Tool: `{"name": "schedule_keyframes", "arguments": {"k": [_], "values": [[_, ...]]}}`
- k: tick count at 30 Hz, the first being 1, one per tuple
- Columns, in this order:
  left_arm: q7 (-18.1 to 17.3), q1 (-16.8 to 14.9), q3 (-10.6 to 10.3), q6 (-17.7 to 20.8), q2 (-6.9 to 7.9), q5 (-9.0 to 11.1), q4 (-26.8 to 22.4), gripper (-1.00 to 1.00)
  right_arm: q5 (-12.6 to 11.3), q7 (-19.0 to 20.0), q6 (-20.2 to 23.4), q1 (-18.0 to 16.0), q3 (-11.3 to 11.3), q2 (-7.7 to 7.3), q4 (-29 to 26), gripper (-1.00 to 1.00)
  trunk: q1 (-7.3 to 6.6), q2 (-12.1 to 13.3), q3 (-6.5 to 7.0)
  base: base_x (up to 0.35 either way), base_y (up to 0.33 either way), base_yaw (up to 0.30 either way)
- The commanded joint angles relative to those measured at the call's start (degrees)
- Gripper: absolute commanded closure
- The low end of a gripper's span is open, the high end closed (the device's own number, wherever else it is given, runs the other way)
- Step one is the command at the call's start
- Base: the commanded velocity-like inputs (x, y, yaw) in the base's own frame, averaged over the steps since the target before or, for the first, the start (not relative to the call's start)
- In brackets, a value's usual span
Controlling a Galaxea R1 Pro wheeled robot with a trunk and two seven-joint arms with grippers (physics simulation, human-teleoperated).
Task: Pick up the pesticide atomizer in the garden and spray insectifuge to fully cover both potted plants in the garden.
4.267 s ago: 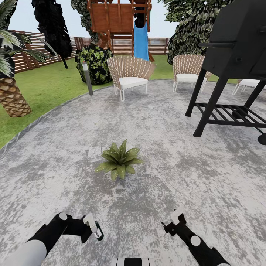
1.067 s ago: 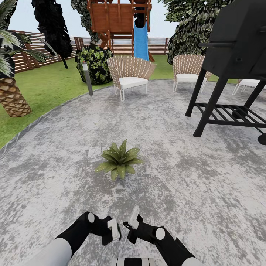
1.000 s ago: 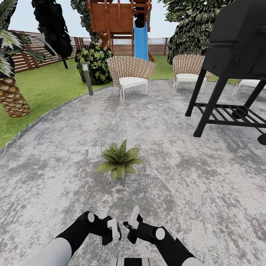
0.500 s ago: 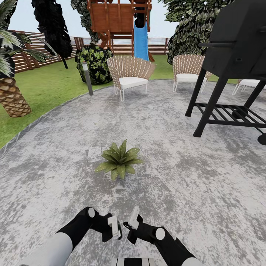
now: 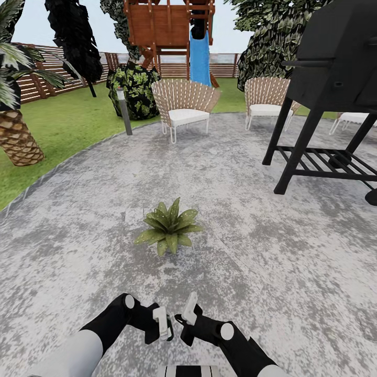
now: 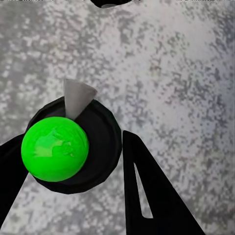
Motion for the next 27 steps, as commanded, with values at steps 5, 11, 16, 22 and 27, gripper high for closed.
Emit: {"name": "schedule_keyframes", "arguments": {"k": [5,11,16,22,27], "values": [[-0.12,-0.04,0.05,-0.38,-0.49,-0.32,-0.16,1.00,0.60,-0.02,-0.35,-0.02,-0.09,0.01,-0.03,1.00,-0.01,-0.02,-0.04,0.000,0.000,0.000],[-0.10,-0.02,0.06,-1.31,-1.45,-0.29,-0.16,1.00,0.58,-0.02,-0.35,-0.02,-0.09,0.01,-0.09,1.00,-0.01,-0.02,-0.04,0.000,0.000,0.000],[-0.10,-0.02,0.06,-3.09,-1.57,-0.22,-0.10,1.00,0.60,-0.02,-0.35,-0.02,-0.09,0.01,-0.09,1.00,-0.01,-0.02,-0.04,0.000,0.000,0.000],[-0.11,-0.04,0.06,-3.20,-1.58,-0.22,-0.10,1.00,0.59,-0.02,-0.35,-0.02,-0.09,0.01,-0.09,1.00,-0.01,-0.02,-0.04,0.000,0.000,0.000],[-0.12,-0.07,0.13,-3.20,-1.56,-0.16,-0.09,1.00,0.60,-0.02,-0.35,-0.02,-0.09,0.01,-0.09,1.00,-0.01,-0.02,-0.04,0.000,0.000,0.000]]}}
